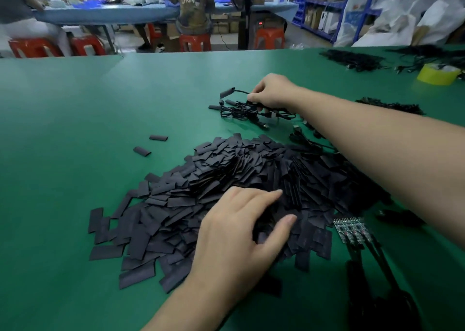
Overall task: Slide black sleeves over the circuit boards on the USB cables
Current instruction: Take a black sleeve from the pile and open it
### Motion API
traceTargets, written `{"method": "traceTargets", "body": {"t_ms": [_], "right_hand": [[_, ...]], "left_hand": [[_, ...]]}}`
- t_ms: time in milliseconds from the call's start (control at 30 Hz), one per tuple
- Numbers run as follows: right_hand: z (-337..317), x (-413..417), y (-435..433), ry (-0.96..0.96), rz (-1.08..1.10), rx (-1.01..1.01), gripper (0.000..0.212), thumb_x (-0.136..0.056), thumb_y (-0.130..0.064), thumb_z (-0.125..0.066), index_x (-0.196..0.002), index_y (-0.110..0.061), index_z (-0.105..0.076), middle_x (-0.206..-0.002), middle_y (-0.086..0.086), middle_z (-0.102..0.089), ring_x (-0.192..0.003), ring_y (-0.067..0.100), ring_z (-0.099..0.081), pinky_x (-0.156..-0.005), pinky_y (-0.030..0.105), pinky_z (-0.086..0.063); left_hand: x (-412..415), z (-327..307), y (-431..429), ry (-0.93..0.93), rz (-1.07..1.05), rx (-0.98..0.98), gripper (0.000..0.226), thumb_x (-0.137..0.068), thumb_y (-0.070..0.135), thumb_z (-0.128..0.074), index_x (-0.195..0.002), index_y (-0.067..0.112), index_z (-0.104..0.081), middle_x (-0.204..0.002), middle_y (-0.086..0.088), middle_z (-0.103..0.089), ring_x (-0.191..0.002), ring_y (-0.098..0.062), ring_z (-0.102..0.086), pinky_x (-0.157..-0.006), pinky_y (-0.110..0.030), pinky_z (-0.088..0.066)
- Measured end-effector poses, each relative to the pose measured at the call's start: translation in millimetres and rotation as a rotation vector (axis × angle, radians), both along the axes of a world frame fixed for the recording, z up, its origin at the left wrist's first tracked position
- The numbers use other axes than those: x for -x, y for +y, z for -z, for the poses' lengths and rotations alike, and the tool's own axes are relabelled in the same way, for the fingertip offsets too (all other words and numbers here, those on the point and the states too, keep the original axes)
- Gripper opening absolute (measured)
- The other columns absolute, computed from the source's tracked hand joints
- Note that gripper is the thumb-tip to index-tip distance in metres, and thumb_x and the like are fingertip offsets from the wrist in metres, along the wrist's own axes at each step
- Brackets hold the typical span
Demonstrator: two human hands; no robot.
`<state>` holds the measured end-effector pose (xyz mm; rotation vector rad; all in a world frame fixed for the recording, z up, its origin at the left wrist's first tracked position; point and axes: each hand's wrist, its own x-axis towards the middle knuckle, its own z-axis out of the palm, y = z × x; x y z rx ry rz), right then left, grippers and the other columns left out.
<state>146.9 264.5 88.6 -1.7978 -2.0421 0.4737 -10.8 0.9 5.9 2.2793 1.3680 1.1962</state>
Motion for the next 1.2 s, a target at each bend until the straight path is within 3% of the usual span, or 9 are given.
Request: {"method": "traceTargets", "body": {"t_ms": [167,300,367,500,567,767,1000,1067,1200], "right_hand": [[9,17,25,-0.08,0.015,-0.107,0.032,-0.096,-0.039,-0.068,-0.113,-0.013,-0.076,-0.12,0.008,-0.072,-0.111,0.025,-0.064,-0.094,0.033,-0.052],[6,16,9,-0.137,-0.02,-0.207,0.039,-0.098,-0.039,-0.064,-0.127,-0.015,-0.069,-0.134,0.008,-0.064,-0.124,0.026,-0.059,-0.102,0.038,-0.048],[2,8,-14,-0.147,-0.072,-0.242,0.033,-0.097,-0.036,-0.064,-0.123,-0.017,-0.07,-0.127,0.008,-0.064,-0.118,0.024,-0.06,-0.1,0.038,-0.048],[2,-27,-100,-0.094,-0.173,-0.296,0.013,-0.093,-0.03,-0.07,-0.102,-0.024,-0.076,-0.096,-0.005,-0.065,-0.092,0.013,-0.063,-0.078,0.026,-0.044],[4,-47,-149,-0.138,-0.213,-0.27,0.007,-0.092,-0.032,-0.072,-0.096,-0.028,-0.076,-0.091,-0.009,-0.065,-0.085,0.008,-0.062,-0.076,0.026,-0.044],[16,-99,-258,-0.308,-0.229,0.029,0.03,-0.083,-0.062,-0.056,-0.098,-0.042,-0.071,-0.096,-0.025,-0.061,-0.092,-0.007,-0.058,-0.085,0.022,-0.051],[44,-113,-288,-0.439,-0.162,-0.044,0.055,-0.087,-0.07,-0.046,-0.133,-0.041,-0.058,-0.11,-0.025,-0.044,-0.111,-0.001,-0.043,-0.096,0.026,-0.045],[45,-113,-287,-0.44,-0.152,-0.058,0.052,-0.089,-0.068,-0.05,-0.131,-0.039,-0.059,-0.11,-0.022,-0.043,-0.111,0.001,-0.042,-0.097,0.028,-0.045],[45,-114,-285,-0.363,-0.146,-0.041,0.019,-0.093,-0.053,-0.062,-0.107,-0.04,-0.057,-0.109,-0.022,-0.044,-0.108,0.0,-0.043,-0.096,0.026,-0.041]], "left_hand": [[1,0,0,0.035,0.023,-0.001,0.039,-0.097,0.05,-0.061,-0.124,0.024,-0.073,-0.112,0.016,-0.069,-0.108,-0.003,-0.06,-0.092,-0.02,-0.048],[1,-1,-1,0.025,0.028,0.004,0.038,-0.097,0.048,-0.063,-0.123,0.023,-0.073,-0.111,0.016,-0.069,-0.108,-0.003,-0.059,-0.091,-0.021,-0.048],[0,-1,-2,0.023,0.027,0.003,0.037,-0.097,0.047,-0.062,-0.122,0.023,-0.073,-0.11,0.016,-0.07,-0.107,-0.003,-0.06,-0.091,-0.021,-0.049],[-1,0,-3,0.031,0.01,-0.007,0.033,-0.098,0.043,-0.06,-0.119,0.023,-0.075,-0.108,0.017,-0.07,-0.105,-0.004,-0.061,-0.09,-0.022,-0.049],[-2,0,-3,0.033,0.004,-0.014,0.031,-0.098,0.041,-0.059,-0.117,0.023,-0.075,-0.109,0.016,-0.07,-0.104,-0.005,-0.062,-0.091,-0.024,-0.049],[-3,3,-2,0.037,-0.014,-0.036,0.026,-0.099,0.037,-0.06,-0.115,0.023,-0.075,-0.11,0.016,-0.07,-0.106,-0.007,-0.062,-0.091,-0.028,-0.05],[-4,-1,-6,0.064,-0.005,-0.047,0.025,-0.098,0.036,-0.06,-0.113,0.023,-0.076,-0.109,0.014,-0.071,-0.106,-0.01,-0.063,-0.091,-0.035,-0.053],[-4,-1,-7,0.068,-0.002,-0.054,0.025,-0.098,0.036,-0.06,-0.113,0.023,-0.076,-0.109,0.014,-0.071,-0.106,-0.009,-0.063,-0.09,-0.035,-0.053],[-3,-1,-7,0.078,0.048,-0.064,0.022,-0.099,0.033,-0.064,-0.114,0.022,-0.076,-0.11,0.014,-0.071,-0.106,-0.009,-0.062,-0.091,-0.036,-0.053]]}}
